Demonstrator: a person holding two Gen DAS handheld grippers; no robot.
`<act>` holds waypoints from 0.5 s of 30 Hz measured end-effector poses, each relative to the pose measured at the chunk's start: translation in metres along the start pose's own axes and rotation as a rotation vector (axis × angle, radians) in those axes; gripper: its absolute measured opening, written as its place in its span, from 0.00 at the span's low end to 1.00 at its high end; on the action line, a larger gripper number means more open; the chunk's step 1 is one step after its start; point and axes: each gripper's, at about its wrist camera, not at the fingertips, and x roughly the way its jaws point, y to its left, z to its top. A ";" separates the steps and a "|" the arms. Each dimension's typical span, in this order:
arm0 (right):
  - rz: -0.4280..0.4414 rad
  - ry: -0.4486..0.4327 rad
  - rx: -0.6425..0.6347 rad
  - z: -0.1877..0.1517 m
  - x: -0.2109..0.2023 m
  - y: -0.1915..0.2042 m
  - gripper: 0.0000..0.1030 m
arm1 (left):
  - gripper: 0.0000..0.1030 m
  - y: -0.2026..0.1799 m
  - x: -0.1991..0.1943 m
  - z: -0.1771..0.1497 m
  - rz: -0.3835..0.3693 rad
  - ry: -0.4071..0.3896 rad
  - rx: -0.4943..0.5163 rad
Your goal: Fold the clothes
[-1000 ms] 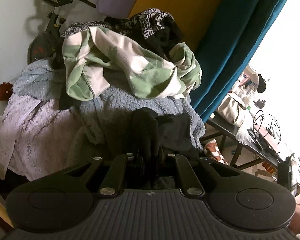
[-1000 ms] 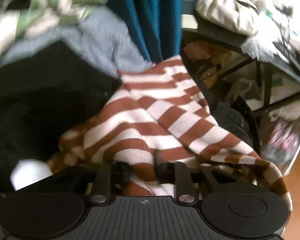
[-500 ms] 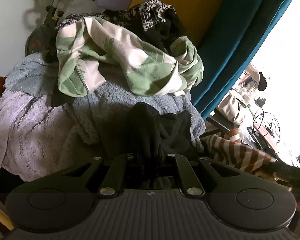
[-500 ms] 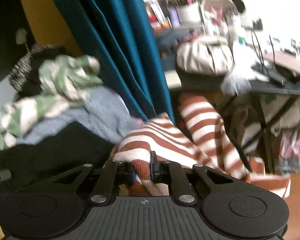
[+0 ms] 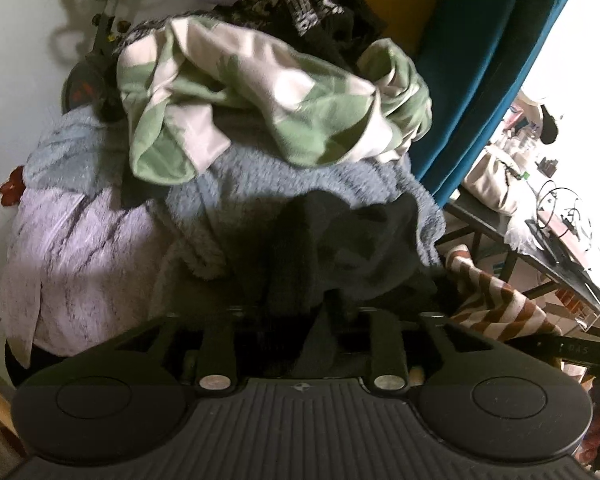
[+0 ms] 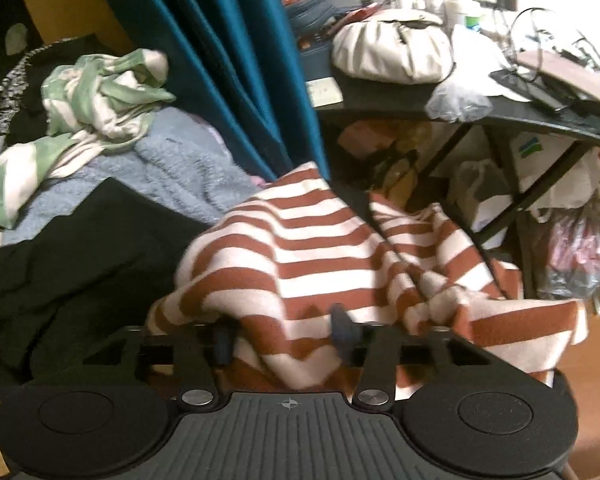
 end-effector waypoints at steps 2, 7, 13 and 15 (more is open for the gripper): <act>-0.005 -0.008 0.013 0.000 -0.004 -0.004 0.59 | 0.63 -0.006 -0.005 0.003 -0.010 -0.029 0.041; 0.005 -0.003 0.051 0.000 -0.011 -0.016 0.64 | 0.66 -0.033 -0.010 0.008 -0.058 -0.057 0.181; 0.009 0.010 0.068 -0.006 -0.019 -0.025 0.69 | 0.70 -0.060 0.004 -0.001 -0.148 0.002 0.249; 0.007 0.006 0.074 -0.008 -0.024 -0.029 0.72 | 0.71 -0.070 0.012 -0.005 -0.171 0.038 0.277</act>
